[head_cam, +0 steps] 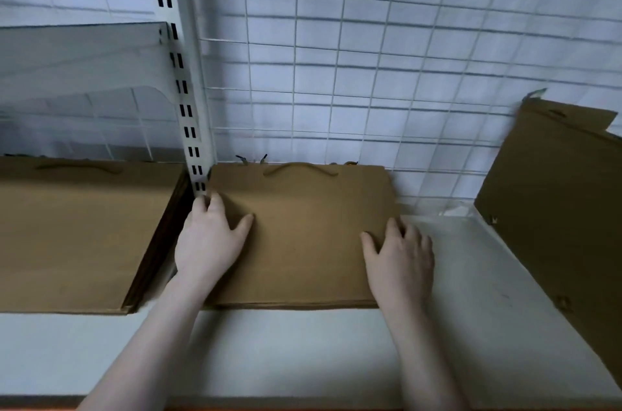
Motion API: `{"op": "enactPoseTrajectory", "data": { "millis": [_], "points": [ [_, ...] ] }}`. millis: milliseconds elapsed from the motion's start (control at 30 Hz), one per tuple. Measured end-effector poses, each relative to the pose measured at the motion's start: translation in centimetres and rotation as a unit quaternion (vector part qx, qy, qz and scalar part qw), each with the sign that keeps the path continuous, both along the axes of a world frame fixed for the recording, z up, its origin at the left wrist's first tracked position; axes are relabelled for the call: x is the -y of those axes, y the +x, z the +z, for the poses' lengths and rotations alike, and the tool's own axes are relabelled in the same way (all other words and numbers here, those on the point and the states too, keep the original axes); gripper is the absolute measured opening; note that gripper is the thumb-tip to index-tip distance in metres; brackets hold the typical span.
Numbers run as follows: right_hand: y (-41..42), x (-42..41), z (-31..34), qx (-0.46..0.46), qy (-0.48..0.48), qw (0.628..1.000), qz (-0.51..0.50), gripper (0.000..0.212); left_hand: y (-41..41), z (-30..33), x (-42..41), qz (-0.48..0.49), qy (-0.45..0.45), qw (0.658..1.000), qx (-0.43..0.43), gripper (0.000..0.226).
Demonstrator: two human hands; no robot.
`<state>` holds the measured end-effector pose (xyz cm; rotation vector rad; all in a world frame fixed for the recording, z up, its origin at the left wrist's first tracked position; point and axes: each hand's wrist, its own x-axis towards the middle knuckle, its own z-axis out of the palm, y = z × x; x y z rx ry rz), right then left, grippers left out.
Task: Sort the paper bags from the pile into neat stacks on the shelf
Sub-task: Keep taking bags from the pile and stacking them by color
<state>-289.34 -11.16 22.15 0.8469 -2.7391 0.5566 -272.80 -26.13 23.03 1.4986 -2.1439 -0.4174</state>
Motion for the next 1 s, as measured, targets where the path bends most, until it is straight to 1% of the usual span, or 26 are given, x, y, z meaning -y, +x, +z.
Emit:
{"op": "enactPoseTrajectory", "data": {
  "millis": [100,233,333,600,700,767,833,933,1000],
  "points": [
    [-0.2,0.3,-0.1,0.002,0.003,1.0,0.005,0.057,-0.4,-0.1,0.4,0.012,-0.003,1.0,0.013,0.07],
    [-0.8,0.4,-0.4,0.032,-0.015,0.999,0.02,0.057,-1.2,-0.6,0.4,0.026,-0.032,0.998,0.051,0.074],
    [-0.9,0.4,-0.7,0.028,-0.021,0.999,0.026,0.057,-1.6,-0.7,0.1,0.037,-0.044,0.996,0.073,0.076],
    [-1.0,0.5,-1.1,0.023,-0.039,0.999,0.026,0.055,-1.6,-0.7,-0.2,0.042,-0.04,0.995,0.081,0.079],
    [-0.7,0.5,-0.9,0.004,-0.051,0.999,0.014,0.051,-1.7,-0.1,-0.1,0.041,-0.053,0.994,0.086,0.078],
    [-0.4,0.4,-0.9,-0.01,-0.041,0.999,0.006,0.052,-1.5,0.3,-0.2,0.038,-0.077,0.992,0.088,0.077],
    [-0.2,0.1,-0.8,-0.034,-0.063,0.997,0.012,0.054,-1.2,0.7,-0.8,0.031,-0.108,0.991,0.077,0.076],
    [0.0,-0.7,-0.4,-0.061,-0.108,0.991,0.042,0.051,-0.6,0.8,-2.2,0.027,-0.141,0.988,0.058,0.072],
    [0.3,-1.5,-0.1,-0.07,-0.129,0.986,0.077,0.046,0.0,0.7,-3.4,0.027,-0.147,0.987,0.063,0.072]
  ]
}}
